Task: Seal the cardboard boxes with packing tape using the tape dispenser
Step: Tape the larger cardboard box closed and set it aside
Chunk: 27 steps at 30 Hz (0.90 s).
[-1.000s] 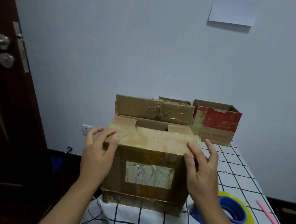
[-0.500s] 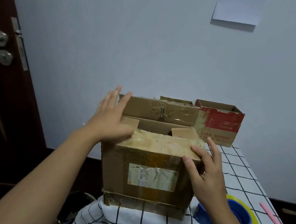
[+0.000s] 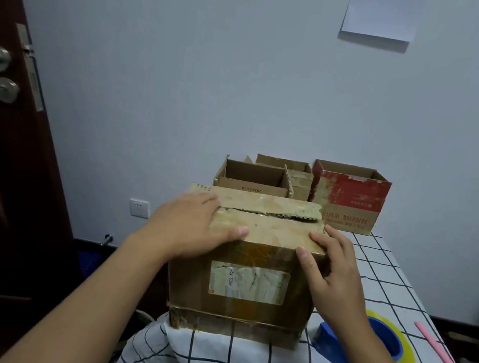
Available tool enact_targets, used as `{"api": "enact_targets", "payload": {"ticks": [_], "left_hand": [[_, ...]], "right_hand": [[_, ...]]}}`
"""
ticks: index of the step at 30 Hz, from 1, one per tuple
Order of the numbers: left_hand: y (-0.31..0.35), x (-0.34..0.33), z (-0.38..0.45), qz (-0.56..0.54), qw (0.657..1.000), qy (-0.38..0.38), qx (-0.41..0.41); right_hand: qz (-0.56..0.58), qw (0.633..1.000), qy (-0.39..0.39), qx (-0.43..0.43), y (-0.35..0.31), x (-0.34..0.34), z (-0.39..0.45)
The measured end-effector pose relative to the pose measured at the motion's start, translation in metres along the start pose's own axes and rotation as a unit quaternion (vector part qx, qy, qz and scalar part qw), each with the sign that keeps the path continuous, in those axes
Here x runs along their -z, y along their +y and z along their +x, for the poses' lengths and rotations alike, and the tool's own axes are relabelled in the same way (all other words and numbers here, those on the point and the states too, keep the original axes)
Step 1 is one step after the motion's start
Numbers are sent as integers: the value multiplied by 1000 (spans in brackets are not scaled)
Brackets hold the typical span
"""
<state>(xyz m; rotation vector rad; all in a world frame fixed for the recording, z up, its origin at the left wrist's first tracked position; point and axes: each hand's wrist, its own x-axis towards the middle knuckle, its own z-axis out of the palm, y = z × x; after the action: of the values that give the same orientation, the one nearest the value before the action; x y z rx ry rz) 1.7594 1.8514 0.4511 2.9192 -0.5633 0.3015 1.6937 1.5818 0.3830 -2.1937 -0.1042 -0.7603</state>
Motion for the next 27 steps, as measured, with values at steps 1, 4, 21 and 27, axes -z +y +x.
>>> {"api": "enact_targets", "payload": {"ticks": [1, 4, 21, 27], "left_hand": [[1, -3, -3, 0, 1000, -13, 3], [-1, -8, -5, 4, 1000, -10, -14], [-6, -13, 3, 29, 999, -23, -20], [-5, -11, 2, 34, 999, -36, -13]], "right_hand": [[-4, 1000, -7, -4, -2, 2, 0], [-78, 997, -17, 2, -13, 9, 6], [-376, 858, -337, 98, -46, 2, 74], [-341, 870, -345, 82, -45, 3, 75]]}}
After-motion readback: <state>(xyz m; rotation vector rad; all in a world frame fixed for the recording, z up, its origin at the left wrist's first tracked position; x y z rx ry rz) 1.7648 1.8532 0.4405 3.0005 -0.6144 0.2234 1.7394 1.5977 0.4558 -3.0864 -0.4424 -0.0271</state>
